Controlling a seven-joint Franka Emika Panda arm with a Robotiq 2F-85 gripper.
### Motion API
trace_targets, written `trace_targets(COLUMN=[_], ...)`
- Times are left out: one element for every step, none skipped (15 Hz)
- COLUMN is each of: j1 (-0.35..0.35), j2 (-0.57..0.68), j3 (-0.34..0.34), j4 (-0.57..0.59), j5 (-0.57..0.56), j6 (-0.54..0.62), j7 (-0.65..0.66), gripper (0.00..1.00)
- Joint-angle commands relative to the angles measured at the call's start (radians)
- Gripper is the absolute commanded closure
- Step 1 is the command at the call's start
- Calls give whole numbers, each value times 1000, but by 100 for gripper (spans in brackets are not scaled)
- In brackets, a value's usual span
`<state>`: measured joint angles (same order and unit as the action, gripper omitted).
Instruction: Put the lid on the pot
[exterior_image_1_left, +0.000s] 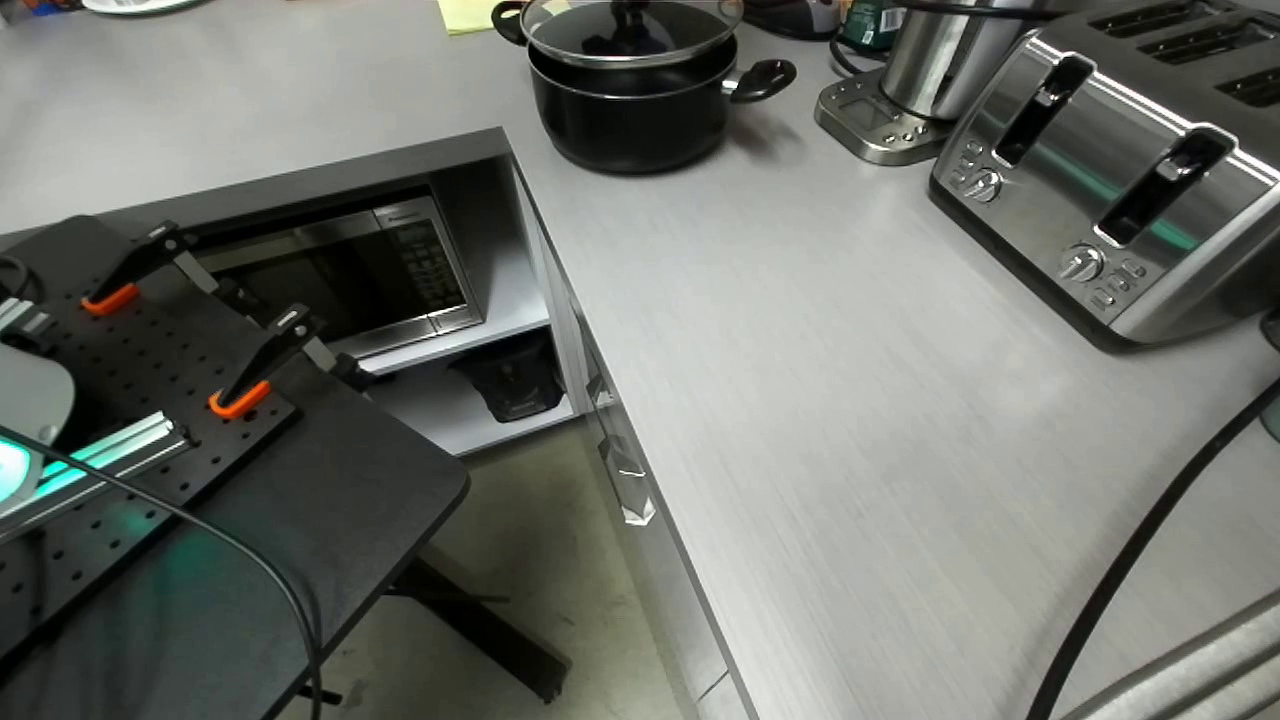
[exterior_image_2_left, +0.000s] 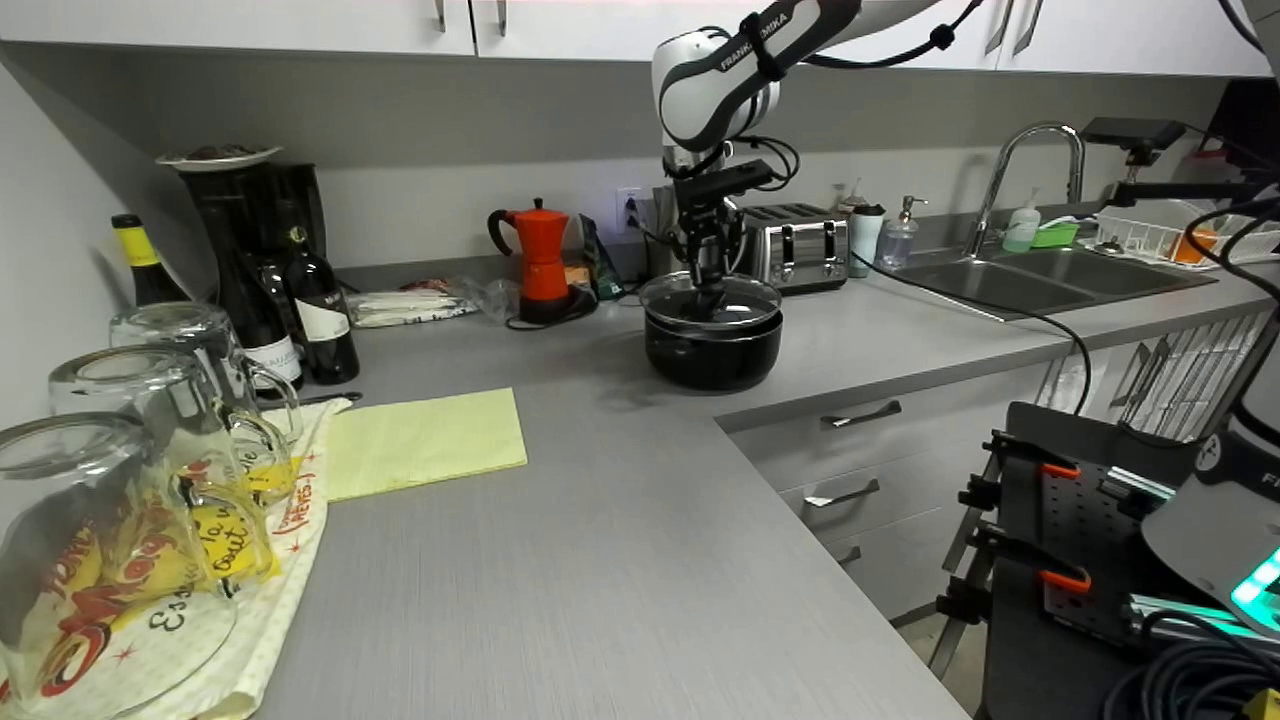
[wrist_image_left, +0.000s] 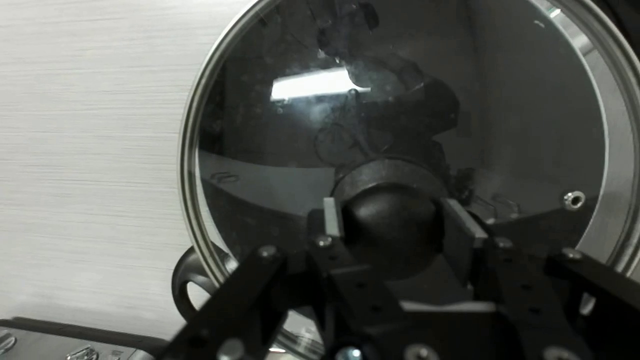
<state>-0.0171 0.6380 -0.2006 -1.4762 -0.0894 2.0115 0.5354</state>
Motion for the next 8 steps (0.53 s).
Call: trace_targets(j1=[13,13,11,9,8,7,6,5], j2=[9,12,15,17,20,23,27,30], j3=[-11,-11,-10,-11,-11,-12,-13,-13], j4=[29,29,30,31,31,31,31,31], j5=[-24,-23,-20,-19,-18,-17,-15,-15], j6=[0,1,0,0,0,0,1,1], j7=[24,23,22,22,21,21,20,20], gripper=[75,75,75,75,75,75,75,75])
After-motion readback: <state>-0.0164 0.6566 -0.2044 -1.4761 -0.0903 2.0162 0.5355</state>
